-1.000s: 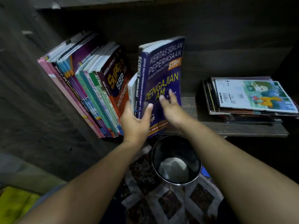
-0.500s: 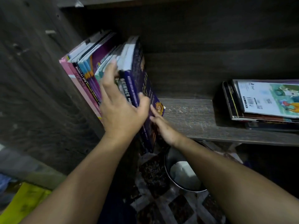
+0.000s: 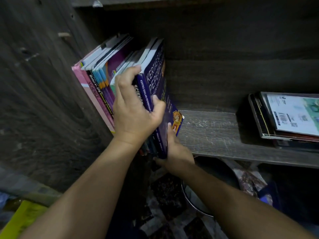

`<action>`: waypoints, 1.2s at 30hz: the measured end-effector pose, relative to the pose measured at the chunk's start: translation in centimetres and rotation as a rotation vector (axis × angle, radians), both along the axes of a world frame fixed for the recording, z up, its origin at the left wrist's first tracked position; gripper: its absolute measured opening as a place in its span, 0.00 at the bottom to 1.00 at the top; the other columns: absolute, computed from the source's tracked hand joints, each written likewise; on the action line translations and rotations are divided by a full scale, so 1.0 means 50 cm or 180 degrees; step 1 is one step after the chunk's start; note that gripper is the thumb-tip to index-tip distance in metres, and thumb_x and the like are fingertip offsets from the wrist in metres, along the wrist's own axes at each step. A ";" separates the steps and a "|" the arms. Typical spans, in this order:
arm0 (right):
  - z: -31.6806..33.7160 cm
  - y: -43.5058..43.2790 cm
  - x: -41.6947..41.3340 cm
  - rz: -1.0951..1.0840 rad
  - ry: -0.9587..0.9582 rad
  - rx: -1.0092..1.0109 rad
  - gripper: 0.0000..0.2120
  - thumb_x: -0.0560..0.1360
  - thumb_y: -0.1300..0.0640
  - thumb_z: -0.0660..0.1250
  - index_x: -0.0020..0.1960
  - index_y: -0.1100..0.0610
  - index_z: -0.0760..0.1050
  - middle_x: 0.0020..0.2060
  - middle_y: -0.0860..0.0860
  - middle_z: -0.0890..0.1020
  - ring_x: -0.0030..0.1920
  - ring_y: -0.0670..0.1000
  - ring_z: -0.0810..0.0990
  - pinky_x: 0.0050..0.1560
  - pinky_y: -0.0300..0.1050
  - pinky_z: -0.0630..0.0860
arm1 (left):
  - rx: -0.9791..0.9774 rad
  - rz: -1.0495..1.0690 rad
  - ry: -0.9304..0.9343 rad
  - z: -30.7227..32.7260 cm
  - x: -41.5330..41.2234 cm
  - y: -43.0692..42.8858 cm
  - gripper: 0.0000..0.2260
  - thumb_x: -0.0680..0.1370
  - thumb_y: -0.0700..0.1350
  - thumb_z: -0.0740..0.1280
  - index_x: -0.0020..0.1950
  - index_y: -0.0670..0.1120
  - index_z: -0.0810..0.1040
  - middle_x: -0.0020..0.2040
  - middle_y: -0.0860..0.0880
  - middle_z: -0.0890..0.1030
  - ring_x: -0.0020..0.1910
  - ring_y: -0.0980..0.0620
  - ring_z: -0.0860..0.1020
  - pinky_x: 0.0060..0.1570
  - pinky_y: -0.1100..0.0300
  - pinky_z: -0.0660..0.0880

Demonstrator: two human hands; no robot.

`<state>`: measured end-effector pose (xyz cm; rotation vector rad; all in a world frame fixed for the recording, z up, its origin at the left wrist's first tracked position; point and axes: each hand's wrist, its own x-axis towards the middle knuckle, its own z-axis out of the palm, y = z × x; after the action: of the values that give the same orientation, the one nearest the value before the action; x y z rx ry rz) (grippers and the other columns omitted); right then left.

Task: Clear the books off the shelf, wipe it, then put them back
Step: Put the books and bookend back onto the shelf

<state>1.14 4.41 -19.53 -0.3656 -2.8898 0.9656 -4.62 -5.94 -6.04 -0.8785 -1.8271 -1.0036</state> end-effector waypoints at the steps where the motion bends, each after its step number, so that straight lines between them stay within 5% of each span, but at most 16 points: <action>1: -0.001 0.000 -0.008 -0.0078 0.0071 -0.0054 0.56 0.70 0.42 0.73 0.76 0.46 0.31 0.76 0.54 0.59 0.69 0.55 0.69 0.58 0.46 0.70 | -0.0049 0.0109 0.0018 -0.001 -0.003 0.006 0.29 0.67 0.36 0.70 0.65 0.41 0.62 0.60 0.41 0.71 0.60 0.45 0.72 0.64 0.66 0.66; 5: 0.003 0.010 -0.027 -0.0279 0.0126 0.0312 0.51 0.72 0.41 0.69 0.78 0.47 0.35 0.71 0.54 0.69 0.61 0.57 0.77 0.54 0.47 0.72 | -0.0441 0.1052 -0.0116 -0.001 0.005 0.032 0.32 0.70 0.45 0.69 0.71 0.40 0.63 0.63 0.41 0.73 0.60 0.46 0.70 0.60 0.56 0.67; 9: 0.017 0.043 -0.034 -0.0047 -0.0164 0.0371 0.59 0.64 0.39 0.76 0.78 0.45 0.36 0.67 0.54 0.74 0.61 0.57 0.77 0.57 0.50 0.74 | -0.0824 0.1601 -0.0209 0.010 0.014 0.027 0.34 0.69 0.55 0.68 0.72 0.47 0.62 0.65 0.42 0.70 0.61 0.42 0.66 0.57 0.46 0.65; 12: 0.038 0.102 -0.028 0.0437 -0.0677 -0.0218 0.64 0.60 0.46 0.81 0.75 0.36 0.34 0.71 0.51 0.71 0.67 0.54 0.72 0.66 0.51 0.69 | -0.0910 0.1511 -0.0132 0.032 0.016 0.021 0.31 0.70 0.58 0.67 0.70 0.47 0.68 0.66 0.46 0.71 0.64 0.45 0.66 0.57 0.48 0.62; 14: 0.049 0.125 -0.016 0.0656 -0.0904 -0.0061 0.61 0.63 0.51 0.80 0.75 0.35 0.36 0.73 0.50 0.68 0.69 0.53 0.70 0.68 0.49 0.68 | -0.0982 0.1469 -0.0096 0.051 0.021 0.025 0.28 0.72 0.59 0.66 0.69 0.49 0.71 0.65 0.51 0.73 0.63 0.49 0.69 0.54 0.53 0.58; 17: 0.049 0.123 -0.002 0.0697 -0.0991 -0.0101 0.53 0.69 0.52 0.76 0.76 0.36 0.39 0.72 0.49 0.68 0.69 0.52 0.70 0.68 0.47 0.67 | -0.0900 0.1504 -0.0115 0.079 0.021 0.026 0.18 0.74 0.56 0.65 0.61 0.51 0.77 0.57 0.54 0.78 0.57 0.50 0.73 0.50 0.56 0.54; 22: 0.049 0.121 0.012 0.0656 -0.1032 -0.0822 0.45 0.73 0.55 0.72 0.76 0.35 0.45 0.72 0.46 0.69 0.70 0.46 0.67 0.69 0.41 0.63 | -0.0692 0.1430 -0.0324 0.101 0.055 0.019 0.11 0.69 0.48 0.66 0.48 0.46 0.77 0.46 0.49 0.77 0.48 0.46 0.75 0.48 0.54 0.61; 27: 0.061 0.109 0.017 0.0519 -0.0517 -0.1589 0.35 0.75 0.65 0.68 0.77 0.47 0.59 0.66 0.47 0.74 0.59 0.39 0.73 0.60 0.28 0.64 | -0.0852 0.1429 -0.0841 0.147 0.157 0.010 0.07 0.68 0.45 0.66 0.43 0.46 0.70 0.47 0.45 0.73 0.45 0.44 0.73 0.41 0.58 0.60; 31: 0.060 0.085 0.011 0.0243 0.0000 -0.1796 0.24 0.76 0.68 0.64 0.71 0.60 0.68 0.55 0.48 0.79 0.40 0.28 0.75 0.42 0.20 0.68 | -0.1479 0.1030 -0.1839 0.165 0.210 0.017 0.23 0.70 0.45 0.68 0.60 0.50 0.62 0.58 0.47 0.64 0.45 0.47 0.70 0.41 0.57 0.63; 34: 0.054 0.065 0.015 0.0382 -0.0065 -0.1641 0.28 0.77 0.65 0.63 0.75 0.54 0.62 0.66 0.51 0.76 0.57 0.37 0.75 0.53 0.23 0.69 | -0.1845 0.0768 -0.2908 0.189 0.199 0.029 0.39 0.68 0.42 0.70 0.70 0.57 0.49 0.63 0.43 0.61 0.42 0.48 0.74 0.33 0.58 0.69; 36: 0.042 0.064 0.019 0.0591 -0.0154 -0.1464 0.34 0.75 0.60 0.63 0.76 0.41 0.56 0.72 0.48 0.69 0.69 0.45 0.69 0.68 0.39 0.67 | -0.2185 0.0915 -0.3098 0.203 0.182 0.044 0.47 0.71 0.45 0.70 0.76 0.58 0.37 0.64 0.40 0.66 0.40 0.48 0.73 0.34 0.56 0.70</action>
<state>2.09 7.60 -17.41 -0.1445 -2.7536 1.6782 4.49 -3.75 4.10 -0.4615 -3.1340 -0.6341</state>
